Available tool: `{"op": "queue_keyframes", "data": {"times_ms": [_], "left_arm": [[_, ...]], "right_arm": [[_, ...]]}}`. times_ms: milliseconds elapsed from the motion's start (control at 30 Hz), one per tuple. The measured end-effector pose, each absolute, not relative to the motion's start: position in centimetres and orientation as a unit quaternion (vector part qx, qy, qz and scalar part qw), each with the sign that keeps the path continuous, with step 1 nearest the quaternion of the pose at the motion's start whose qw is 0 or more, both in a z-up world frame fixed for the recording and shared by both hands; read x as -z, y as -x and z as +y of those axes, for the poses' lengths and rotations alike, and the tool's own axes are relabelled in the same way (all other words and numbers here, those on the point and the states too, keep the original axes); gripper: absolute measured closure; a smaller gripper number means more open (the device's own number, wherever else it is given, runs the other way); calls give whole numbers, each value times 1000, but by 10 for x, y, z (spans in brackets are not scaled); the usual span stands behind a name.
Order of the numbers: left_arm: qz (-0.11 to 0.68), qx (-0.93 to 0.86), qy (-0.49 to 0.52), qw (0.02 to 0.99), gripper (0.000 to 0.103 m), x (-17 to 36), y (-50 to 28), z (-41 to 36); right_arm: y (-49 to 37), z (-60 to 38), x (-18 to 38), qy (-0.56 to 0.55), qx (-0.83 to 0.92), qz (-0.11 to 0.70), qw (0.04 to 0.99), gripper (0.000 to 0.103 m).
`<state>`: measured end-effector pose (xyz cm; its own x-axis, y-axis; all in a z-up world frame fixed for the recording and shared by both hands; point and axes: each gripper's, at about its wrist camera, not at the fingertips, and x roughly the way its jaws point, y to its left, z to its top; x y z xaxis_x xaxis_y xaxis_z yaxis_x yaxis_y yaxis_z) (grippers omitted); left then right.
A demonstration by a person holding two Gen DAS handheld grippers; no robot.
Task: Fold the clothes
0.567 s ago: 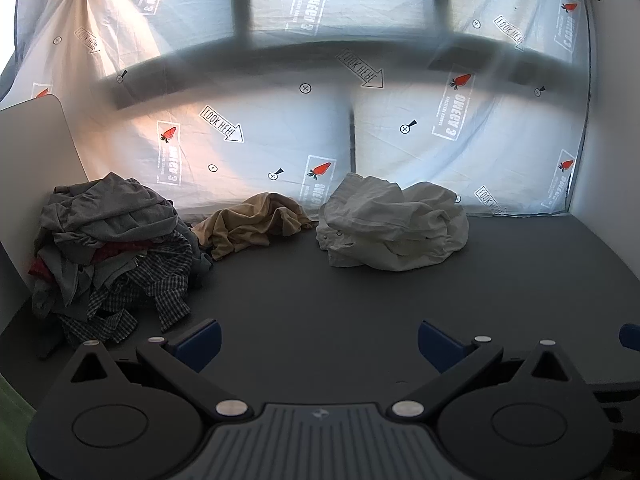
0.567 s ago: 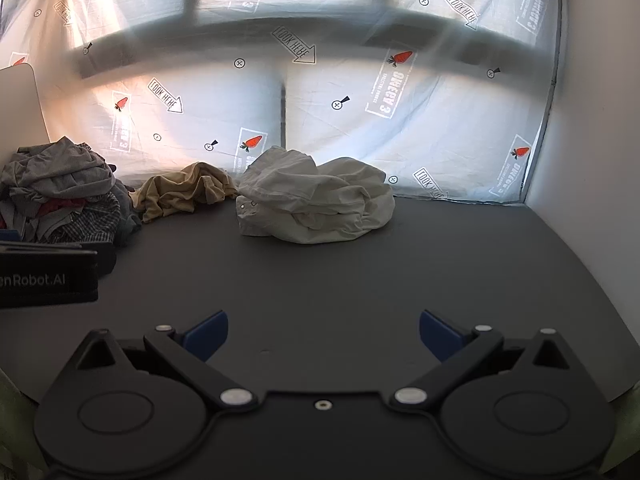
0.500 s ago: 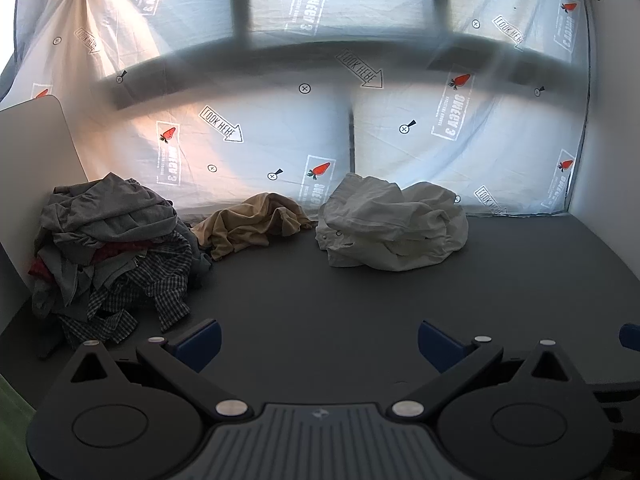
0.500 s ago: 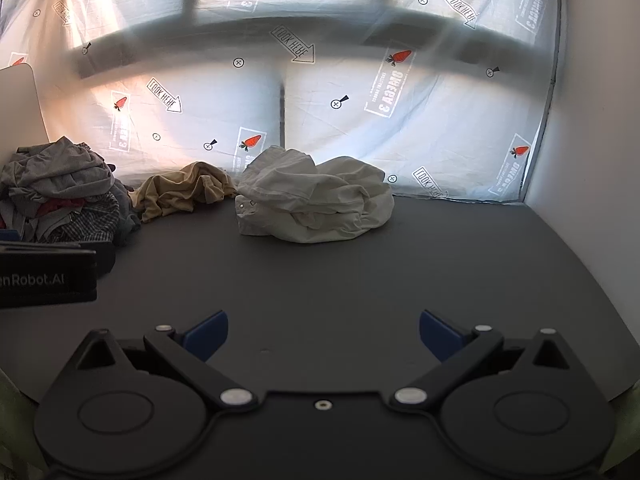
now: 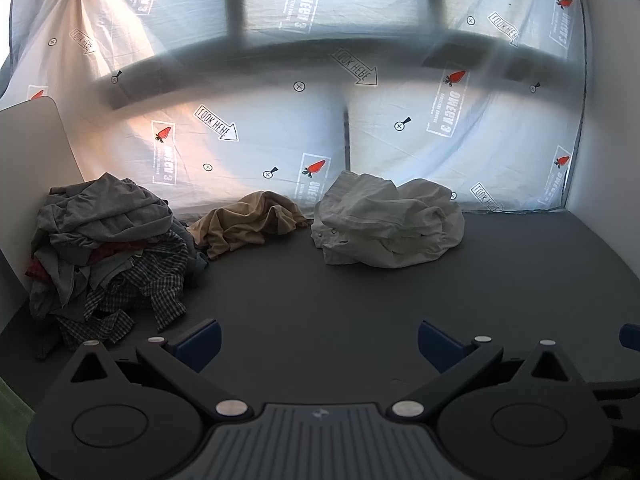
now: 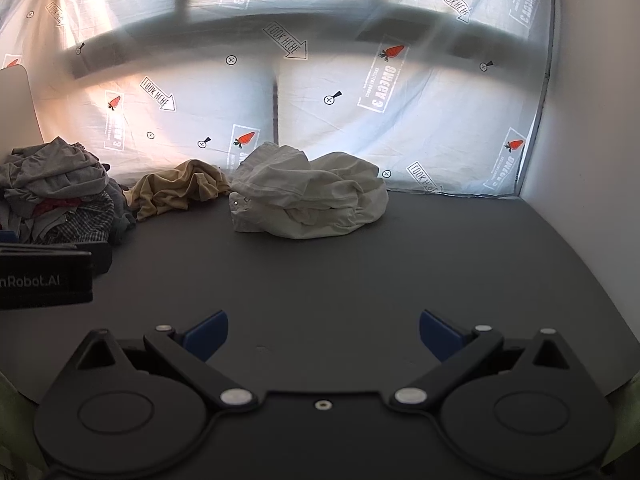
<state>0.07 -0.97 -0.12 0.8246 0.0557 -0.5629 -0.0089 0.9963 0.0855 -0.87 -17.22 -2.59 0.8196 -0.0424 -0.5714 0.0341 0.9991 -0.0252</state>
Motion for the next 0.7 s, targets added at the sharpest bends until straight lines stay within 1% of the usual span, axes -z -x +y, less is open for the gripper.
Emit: {"op": "queue_keyframes", "data": {"times_ms": [700], "left_arm": [[302, -16, -41, 952, 0, 3, 0, -10]], "right_arm": [[7, -175, 23, 4, 25, 307, 951, 0]]}}
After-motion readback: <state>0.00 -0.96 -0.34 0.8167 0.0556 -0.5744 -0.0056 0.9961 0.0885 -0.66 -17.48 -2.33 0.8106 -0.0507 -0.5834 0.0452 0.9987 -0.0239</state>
